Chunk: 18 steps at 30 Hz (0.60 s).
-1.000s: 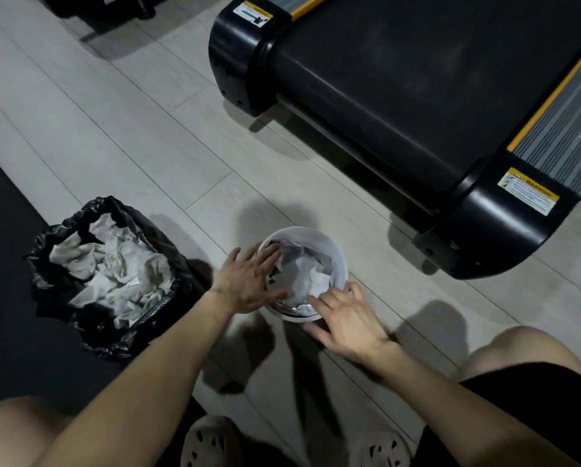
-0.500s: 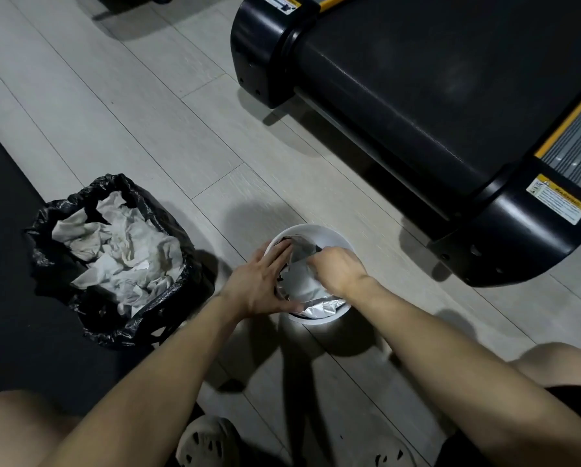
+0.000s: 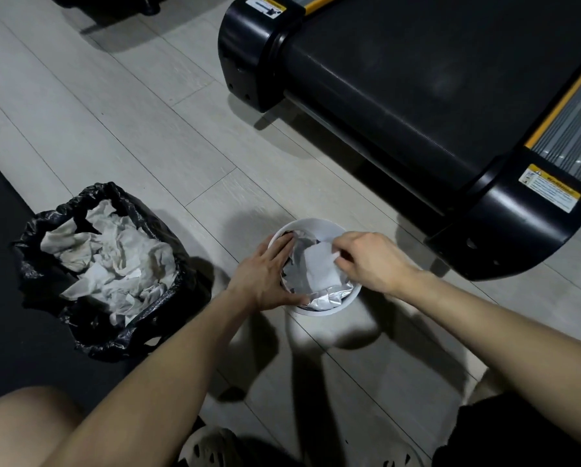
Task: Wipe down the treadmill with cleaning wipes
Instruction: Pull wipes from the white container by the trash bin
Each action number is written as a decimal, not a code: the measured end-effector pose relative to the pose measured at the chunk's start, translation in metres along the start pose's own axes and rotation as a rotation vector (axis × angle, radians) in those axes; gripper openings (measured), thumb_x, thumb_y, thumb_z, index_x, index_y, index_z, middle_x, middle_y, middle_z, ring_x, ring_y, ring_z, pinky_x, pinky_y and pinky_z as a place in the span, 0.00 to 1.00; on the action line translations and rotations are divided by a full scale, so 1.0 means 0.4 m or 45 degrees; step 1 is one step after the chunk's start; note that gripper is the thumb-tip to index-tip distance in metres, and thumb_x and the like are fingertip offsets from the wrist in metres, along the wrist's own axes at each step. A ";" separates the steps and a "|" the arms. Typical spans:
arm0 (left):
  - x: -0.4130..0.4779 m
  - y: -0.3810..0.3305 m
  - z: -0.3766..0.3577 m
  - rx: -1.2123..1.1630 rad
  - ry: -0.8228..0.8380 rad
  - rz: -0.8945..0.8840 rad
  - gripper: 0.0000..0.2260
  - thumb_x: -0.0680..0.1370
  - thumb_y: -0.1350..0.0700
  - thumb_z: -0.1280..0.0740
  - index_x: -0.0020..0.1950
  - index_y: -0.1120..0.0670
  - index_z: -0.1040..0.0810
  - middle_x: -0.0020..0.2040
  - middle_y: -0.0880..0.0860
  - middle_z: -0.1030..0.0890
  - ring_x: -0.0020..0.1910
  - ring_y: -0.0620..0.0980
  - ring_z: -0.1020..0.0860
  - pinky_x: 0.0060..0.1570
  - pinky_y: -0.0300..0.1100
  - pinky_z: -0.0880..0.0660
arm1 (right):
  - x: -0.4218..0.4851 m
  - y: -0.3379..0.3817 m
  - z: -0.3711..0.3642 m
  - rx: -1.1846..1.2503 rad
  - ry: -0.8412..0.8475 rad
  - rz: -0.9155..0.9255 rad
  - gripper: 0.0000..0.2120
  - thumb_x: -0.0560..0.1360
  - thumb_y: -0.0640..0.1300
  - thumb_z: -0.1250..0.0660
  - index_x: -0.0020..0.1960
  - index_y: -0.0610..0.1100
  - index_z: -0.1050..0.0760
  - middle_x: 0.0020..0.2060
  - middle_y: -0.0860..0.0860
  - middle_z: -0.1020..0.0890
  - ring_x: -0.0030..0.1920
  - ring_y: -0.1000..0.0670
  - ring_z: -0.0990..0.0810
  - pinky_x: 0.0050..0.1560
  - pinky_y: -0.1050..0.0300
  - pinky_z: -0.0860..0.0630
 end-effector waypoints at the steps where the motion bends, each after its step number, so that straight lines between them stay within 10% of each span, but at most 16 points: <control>1: 0.007 -0.007 0.000 -0.016 -0.018 0.010 0.67 0.60 0.11 0.43 0.89 0.48 0.53 0.88 0.39 0.54 0.86 0.48 0.54 0.82 0.52 0.37 | -0.012 -0.018 0.004 0.068 0.010 -0.041 0.07 0.79 0.50 0.35 0.54 0.50 0.22 0.51 0.53 0.18 0.50 0.45 0.17 0.52 0.49 0.21; 7: 0.027 -0.011 -0.011 0.033 -0.033 0.050 0.61 0.65 0.14 0.41 0.89 0.45 0.54 0.87 0.38 0.56 0.86 0.51 0.48 0.81 0.57 0.39 | -0.048 -0.101 0.002 0.593 -0.033 -0.425 0.06 0.78 0.50 0.26 0.46 0.51 0.22 0.41 0.54 0.17 0.43 0.51 0.18 0.45 0.54 0.23; 11: 0.026 -0.015 0.020 0.280 0.228 0.032 0.51 0.76 0.22 0.38 0.88 0.45 0.56 0.88 0.42 0.59 0.86 0.60 0.44 0.79 0.72 0.48 | -0.020 -0.123 0.032 0.919 -0.052 -0.563 0.10 0.76 0.56 0.27 0.46 0.50 0.21 0.41 0.50 0.13 0.42 0.46 0.12 0.52 0.40 0.15; 18: 0.014 -0.166 0.148 0.217 -0.081 -0.067 0.38 0.71 0.37 0.22 0.76 0.48 0.31 0.70 0.53 0.21 0.66 0.58 0.22 0.67 0.54 0.27 | -0.021 -0.084 0.061 1.257 -0.071 -0.662 0.08 0.79 0.47 0.28 0.50 0.41 0.20 0.40 0.43 0.12 0.39 0.41 0.10 0.55 0.31 0.16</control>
Point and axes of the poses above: each hand's wrist, its own x-axis towards the middle knuckle, its own z-axis out of the back of the hand, y = z × x, the point moved 3 cm from there along x, towards the middle knuckle
